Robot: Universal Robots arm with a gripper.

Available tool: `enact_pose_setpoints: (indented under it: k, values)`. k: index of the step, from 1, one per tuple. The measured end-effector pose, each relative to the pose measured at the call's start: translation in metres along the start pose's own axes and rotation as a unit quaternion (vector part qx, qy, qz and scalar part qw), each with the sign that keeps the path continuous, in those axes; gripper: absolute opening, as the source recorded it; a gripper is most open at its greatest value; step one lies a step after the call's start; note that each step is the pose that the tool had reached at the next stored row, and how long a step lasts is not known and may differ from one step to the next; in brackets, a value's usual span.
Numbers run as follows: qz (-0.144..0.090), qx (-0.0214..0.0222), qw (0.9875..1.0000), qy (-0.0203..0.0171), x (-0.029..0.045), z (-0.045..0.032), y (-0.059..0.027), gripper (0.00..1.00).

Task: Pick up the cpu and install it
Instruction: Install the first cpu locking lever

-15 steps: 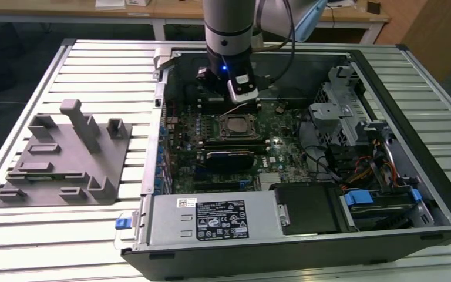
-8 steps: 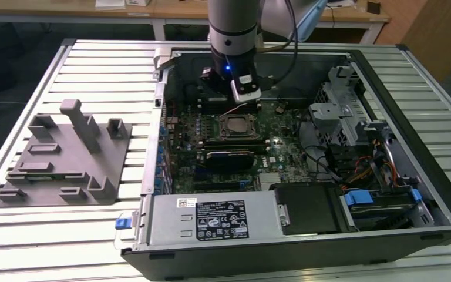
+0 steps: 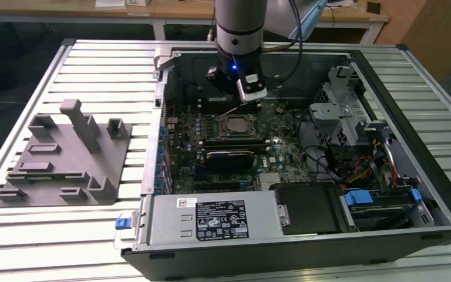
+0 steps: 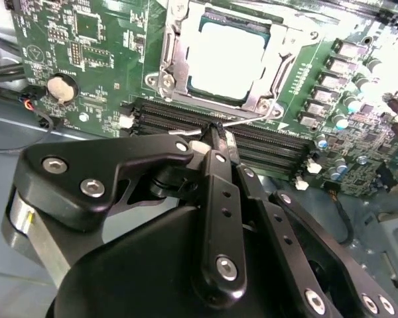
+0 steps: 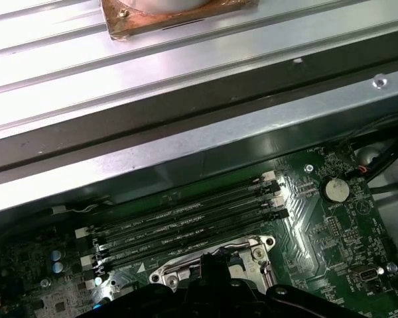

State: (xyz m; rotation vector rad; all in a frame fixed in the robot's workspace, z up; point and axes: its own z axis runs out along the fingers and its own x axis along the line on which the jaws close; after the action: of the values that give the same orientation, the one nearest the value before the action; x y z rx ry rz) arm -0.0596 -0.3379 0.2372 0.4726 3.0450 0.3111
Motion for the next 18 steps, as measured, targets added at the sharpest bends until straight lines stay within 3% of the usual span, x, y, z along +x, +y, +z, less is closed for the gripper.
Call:
enact_pose_setpoints:
  k: [3,10,14,18]
  values:
    - [0.0,-0.0003,1.0,-0.0012,-0.0002,0.0004,0.0001,0.11]
    - [-0.006,-0.009,0.9996,-0.0276,-0.0002,0.0034,-0.0006,0.11]
    - [-0.008,-0.0099,0.9995,-0.0298,0.0002,0.007,-0.0002,0.11]
    - [-0.014,-0.0104,0.9994,-0.0296,0.0013,0.012,0.0023,0.11]
